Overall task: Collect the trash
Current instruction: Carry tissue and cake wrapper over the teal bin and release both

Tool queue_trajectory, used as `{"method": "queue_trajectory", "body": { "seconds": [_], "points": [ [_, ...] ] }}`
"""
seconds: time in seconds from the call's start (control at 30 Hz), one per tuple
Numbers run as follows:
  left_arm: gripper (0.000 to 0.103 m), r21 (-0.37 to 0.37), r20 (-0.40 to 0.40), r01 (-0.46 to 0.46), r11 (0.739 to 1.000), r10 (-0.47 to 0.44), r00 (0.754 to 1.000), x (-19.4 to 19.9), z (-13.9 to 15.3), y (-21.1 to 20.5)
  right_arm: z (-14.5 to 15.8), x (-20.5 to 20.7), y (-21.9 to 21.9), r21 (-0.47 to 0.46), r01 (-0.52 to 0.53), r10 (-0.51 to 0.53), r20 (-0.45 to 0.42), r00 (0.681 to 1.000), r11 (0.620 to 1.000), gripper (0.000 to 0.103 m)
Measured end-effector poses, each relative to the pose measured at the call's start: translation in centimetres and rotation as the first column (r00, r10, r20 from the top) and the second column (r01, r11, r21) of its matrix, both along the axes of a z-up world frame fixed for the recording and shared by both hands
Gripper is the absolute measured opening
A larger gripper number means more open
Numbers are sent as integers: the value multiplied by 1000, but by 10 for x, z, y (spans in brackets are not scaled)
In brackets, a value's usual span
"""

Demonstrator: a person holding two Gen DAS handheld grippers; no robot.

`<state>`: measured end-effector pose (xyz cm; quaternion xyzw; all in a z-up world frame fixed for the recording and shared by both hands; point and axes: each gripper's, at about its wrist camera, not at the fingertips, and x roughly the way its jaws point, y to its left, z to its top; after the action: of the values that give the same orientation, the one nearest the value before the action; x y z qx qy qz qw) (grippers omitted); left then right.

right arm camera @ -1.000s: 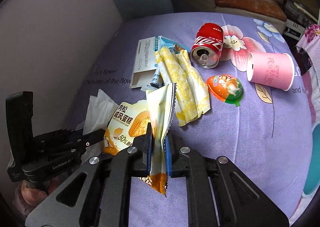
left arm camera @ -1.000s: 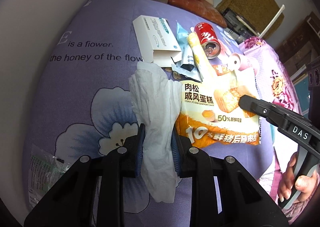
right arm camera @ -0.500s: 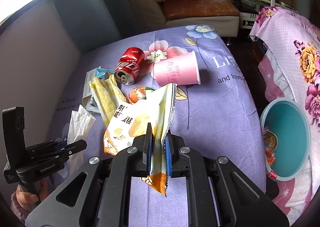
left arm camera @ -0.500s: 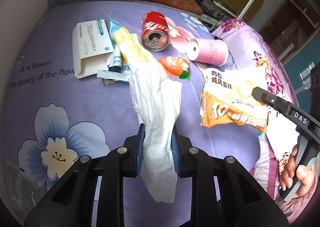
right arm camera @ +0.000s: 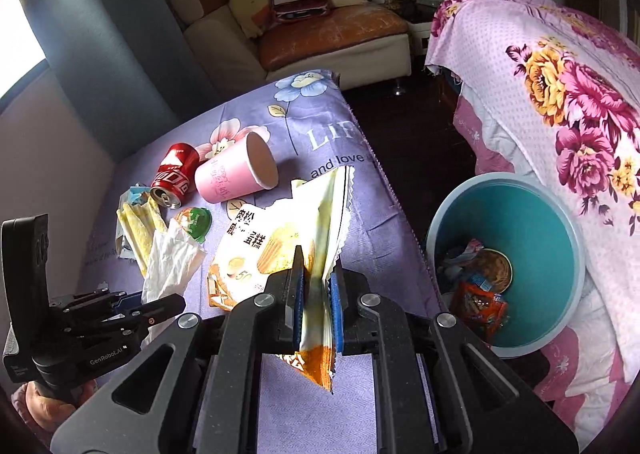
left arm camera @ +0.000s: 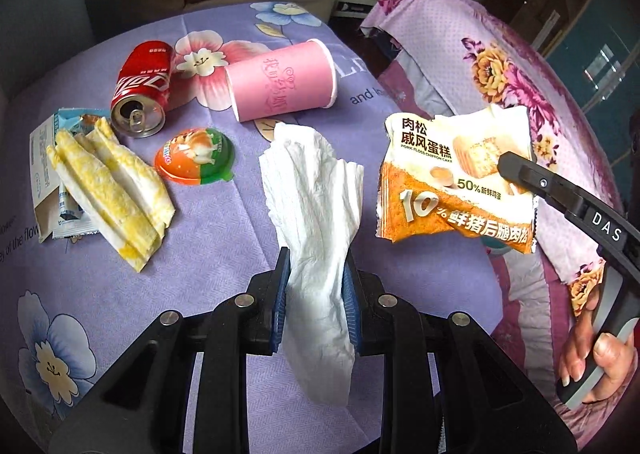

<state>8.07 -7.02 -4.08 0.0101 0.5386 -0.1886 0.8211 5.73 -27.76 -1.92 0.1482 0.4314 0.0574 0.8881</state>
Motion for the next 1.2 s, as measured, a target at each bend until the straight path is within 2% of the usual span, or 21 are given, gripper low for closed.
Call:
{"method": "queue_trajectory", "body": {
  "seconds": [0.3, 0.53, 0.73, 1.13, 1.2],
  "points": [
    [25, 46, 5, 124, 991, -124, 992, 12, 4, -87, -10, -14, -75, 46, 142, -142, 12, 990, 989, 11],
    [25, 46, -2, 216, 975, -217, 976, 16, 5, -153, -16, -32, -139, 47, 279, -280, 22, 960, 959, 12],
    [25, 50, -17, 273, 961, -273, 962, 19, -3, -199, -22, -44, -180, 45, 354, -355, 19, 935, 934, 12],
    [26, 33, -67, 296, 955, -293, 954, 31, -28, -245, -38, -49, -215, -17, 415, -415, -2, 910, 910, 13],
    [29, 33, -72, 301, 953, -298, 952, 32, -31, -250, -42, -48, -218, -19, 421, -421, -12, 907, 907, 13]
  ]
}}
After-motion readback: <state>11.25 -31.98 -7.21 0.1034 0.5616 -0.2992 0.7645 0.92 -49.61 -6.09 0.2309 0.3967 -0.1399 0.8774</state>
